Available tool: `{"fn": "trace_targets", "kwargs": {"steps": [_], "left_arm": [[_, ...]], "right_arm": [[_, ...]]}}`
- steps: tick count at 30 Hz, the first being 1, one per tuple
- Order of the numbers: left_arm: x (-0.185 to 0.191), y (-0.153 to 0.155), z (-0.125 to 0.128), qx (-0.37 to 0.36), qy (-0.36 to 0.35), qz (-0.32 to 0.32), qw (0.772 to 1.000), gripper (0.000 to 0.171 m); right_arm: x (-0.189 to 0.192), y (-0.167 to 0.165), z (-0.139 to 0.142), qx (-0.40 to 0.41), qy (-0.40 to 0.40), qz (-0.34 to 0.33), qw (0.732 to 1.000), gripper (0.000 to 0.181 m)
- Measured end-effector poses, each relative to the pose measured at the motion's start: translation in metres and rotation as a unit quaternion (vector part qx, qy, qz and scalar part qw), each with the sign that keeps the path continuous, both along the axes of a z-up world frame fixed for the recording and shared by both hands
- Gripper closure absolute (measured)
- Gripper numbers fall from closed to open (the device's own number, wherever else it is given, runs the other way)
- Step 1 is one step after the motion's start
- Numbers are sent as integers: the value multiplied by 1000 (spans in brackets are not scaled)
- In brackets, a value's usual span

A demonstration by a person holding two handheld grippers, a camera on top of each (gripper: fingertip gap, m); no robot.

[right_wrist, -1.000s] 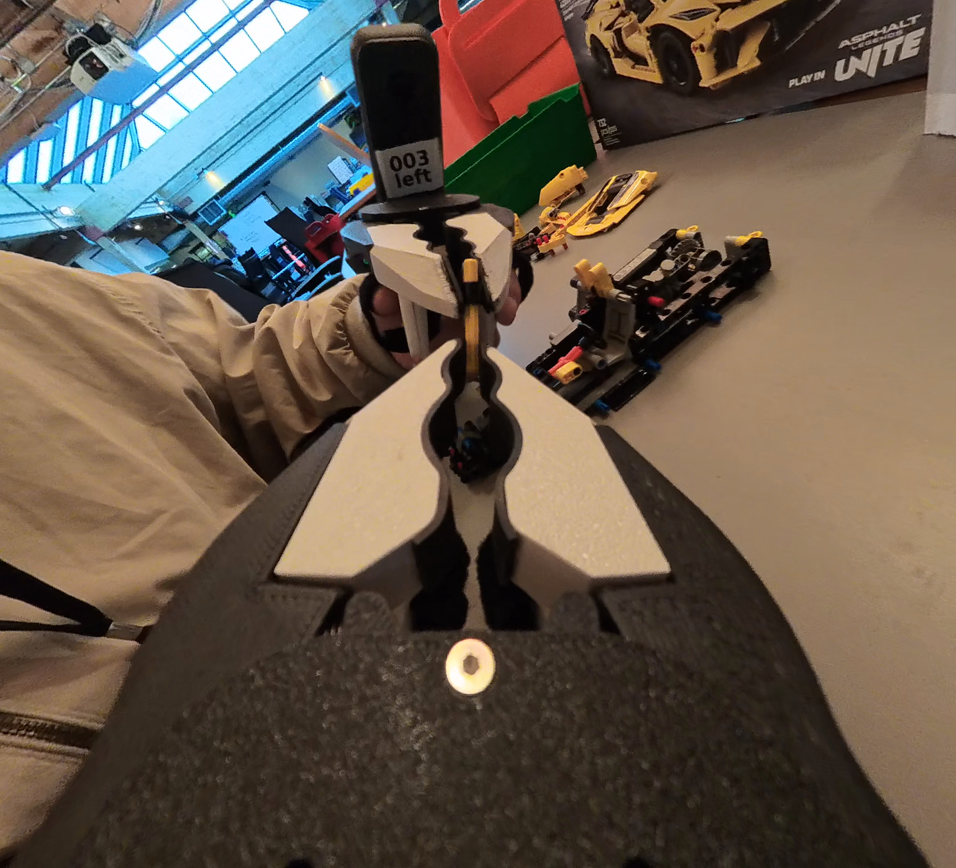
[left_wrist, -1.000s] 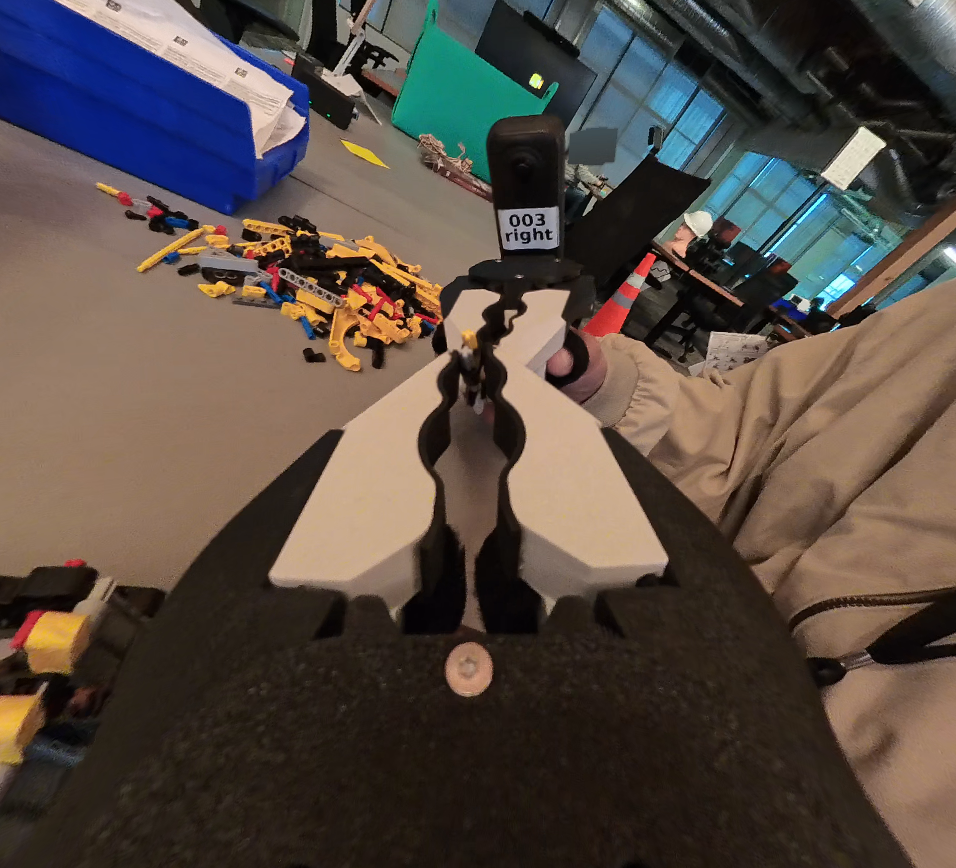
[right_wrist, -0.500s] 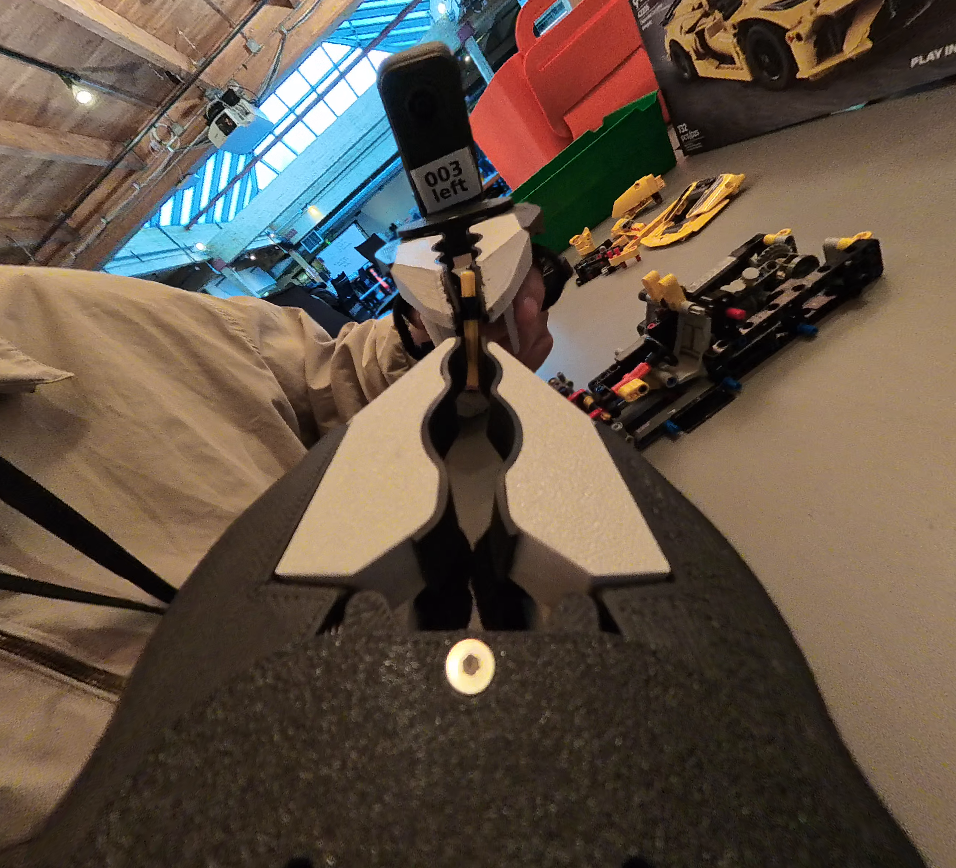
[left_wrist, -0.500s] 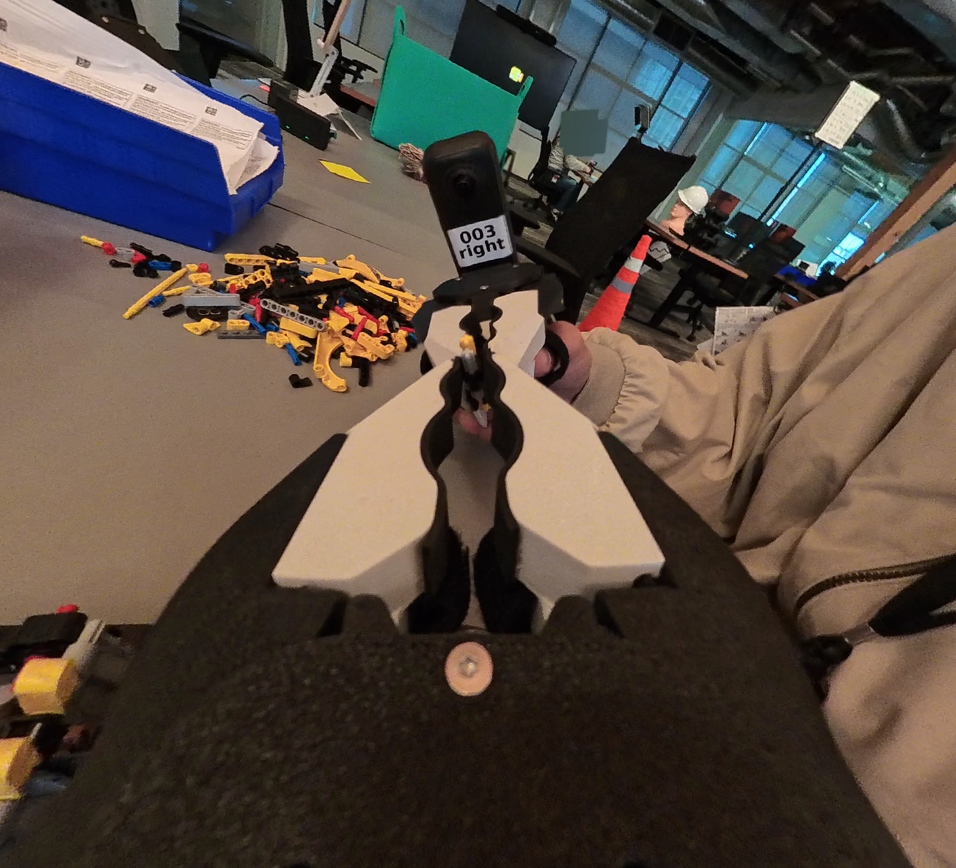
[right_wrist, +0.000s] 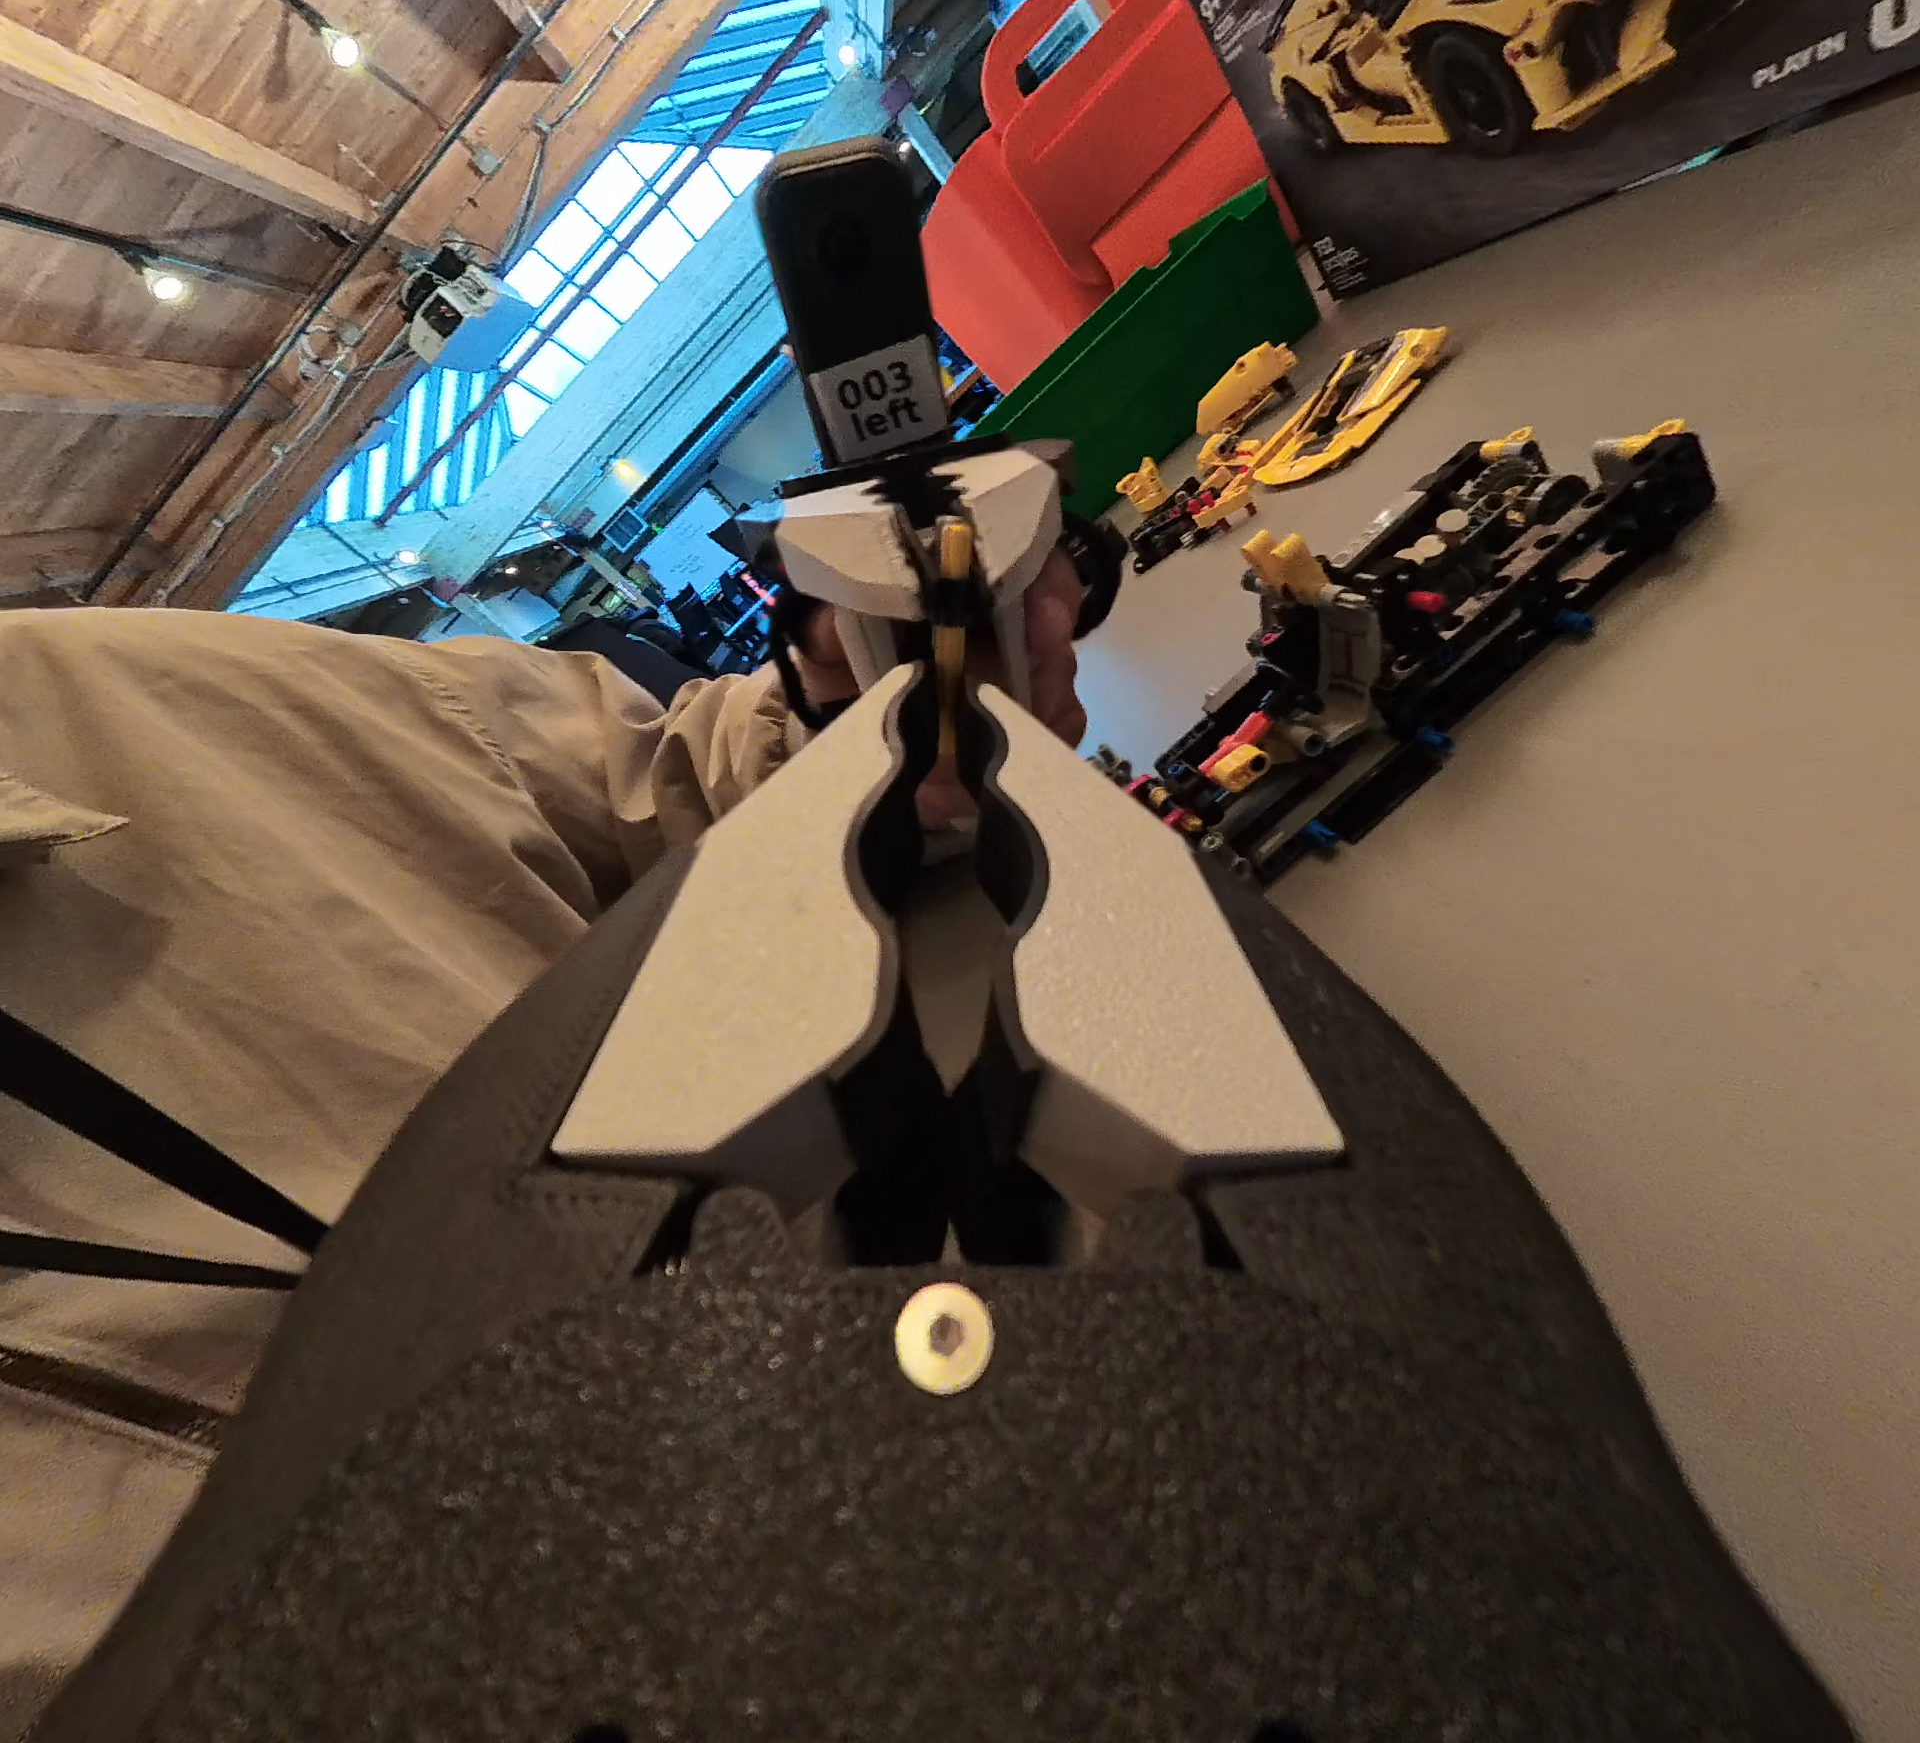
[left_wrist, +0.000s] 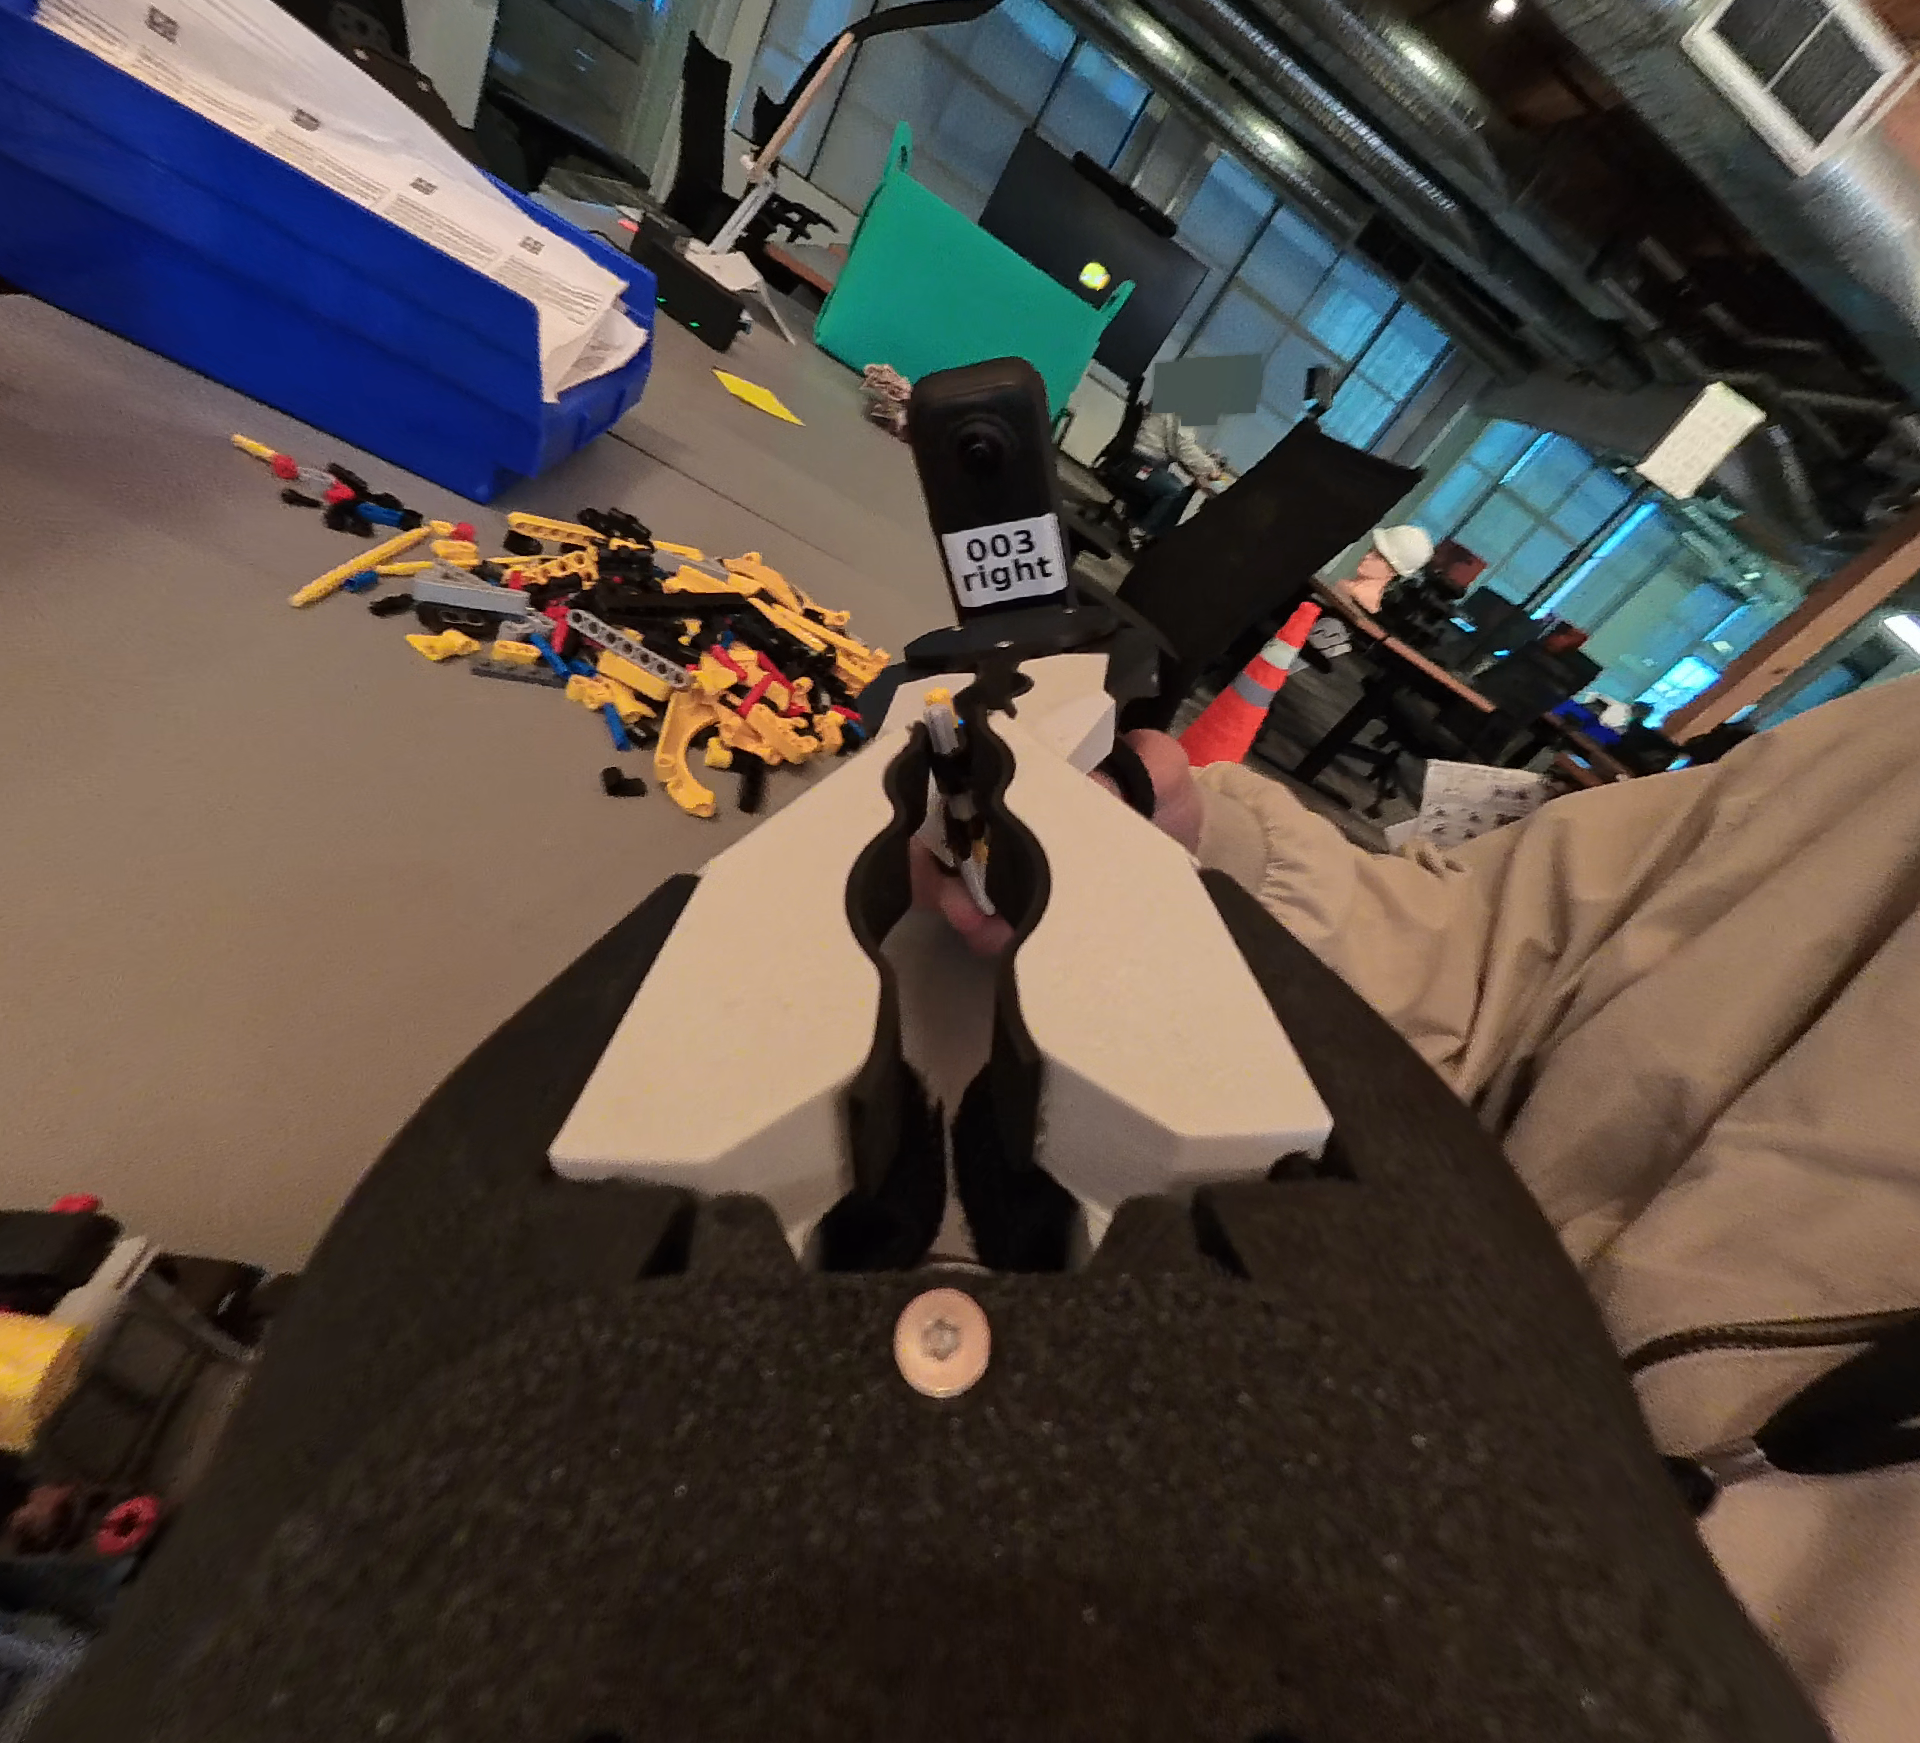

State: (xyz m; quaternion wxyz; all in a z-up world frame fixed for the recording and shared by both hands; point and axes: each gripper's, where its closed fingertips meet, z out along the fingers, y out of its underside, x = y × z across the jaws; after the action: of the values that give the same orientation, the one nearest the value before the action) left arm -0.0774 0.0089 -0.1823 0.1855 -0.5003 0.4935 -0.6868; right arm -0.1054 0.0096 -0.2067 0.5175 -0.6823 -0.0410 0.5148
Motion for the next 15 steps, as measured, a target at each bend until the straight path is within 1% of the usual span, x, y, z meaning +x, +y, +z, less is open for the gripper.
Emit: {"fn": "trace_targets", "kwargs": {"steps": [3, 7, 10, 12, 13, 14, 15], "left_arm": [[2, 3, 0, -8, 4, 8, 1000, 168], [5, 6, 3, -10, -3, 16, 1000, 168], [7, 6, -7, -6, 7, -4, 1000, 166], [7, 7, -16, 55, 5, 11, 998, 165], [6, 6, -18, 76, 4, 7, 997, 165], [4, 8, -15, 82, -4, 9, 997, 165], [3, 13, -13, 90, -10, 20, 996, 165]], "right_arm": [[1, 1, -1, -3, 0, -3, 1000, 178], [4, 3, 4, 4, 9, -5, 1000, 178], [10, 7, -3, -9, -5, -19, 1000, 178], [14, 14, -13, 3, -88, -63, 994, 178], [15, 15, -17, 17, -134, -75, 988, 177], [19, 19, -18, 37, -172, -99, 979, 163], [24, 23, -19, 61, -211, -126, 967, 144]]}}
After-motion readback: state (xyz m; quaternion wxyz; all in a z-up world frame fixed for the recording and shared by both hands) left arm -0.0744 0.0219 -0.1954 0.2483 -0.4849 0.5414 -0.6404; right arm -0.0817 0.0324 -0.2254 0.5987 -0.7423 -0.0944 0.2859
